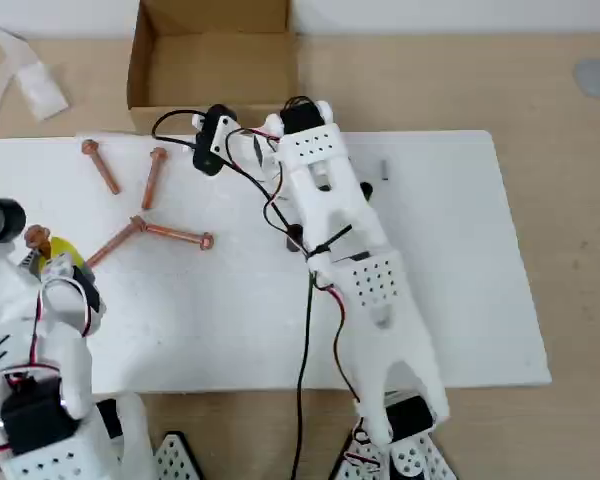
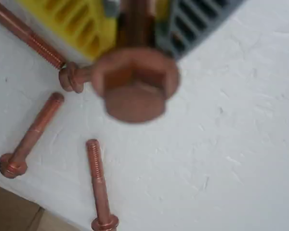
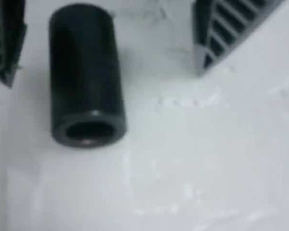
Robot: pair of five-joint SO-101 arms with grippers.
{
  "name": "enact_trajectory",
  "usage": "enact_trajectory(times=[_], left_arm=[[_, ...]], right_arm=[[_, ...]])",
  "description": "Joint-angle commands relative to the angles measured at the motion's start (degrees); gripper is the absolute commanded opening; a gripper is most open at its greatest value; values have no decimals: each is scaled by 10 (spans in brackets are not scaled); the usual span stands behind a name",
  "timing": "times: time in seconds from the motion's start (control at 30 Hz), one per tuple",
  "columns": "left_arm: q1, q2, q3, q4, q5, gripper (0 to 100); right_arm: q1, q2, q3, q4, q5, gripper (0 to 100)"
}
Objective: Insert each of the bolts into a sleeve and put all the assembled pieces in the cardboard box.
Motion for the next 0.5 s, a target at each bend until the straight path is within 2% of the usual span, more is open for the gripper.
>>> enact_trajectory(times=[0.0,0.13,0.3,0.47], left_arm=[[8,-30,10,-10,-4,9],[8,-44,17,-9,-4,9],[8,-44,12,-9,-4,9],[6,-44,11,-9,-18,9]], right_arm=[[15,13,-24,-7,5,284],[15,14,-30,18,5,277],[15,15,-28,46,6,179],[15,15,-28,60,6,151]])
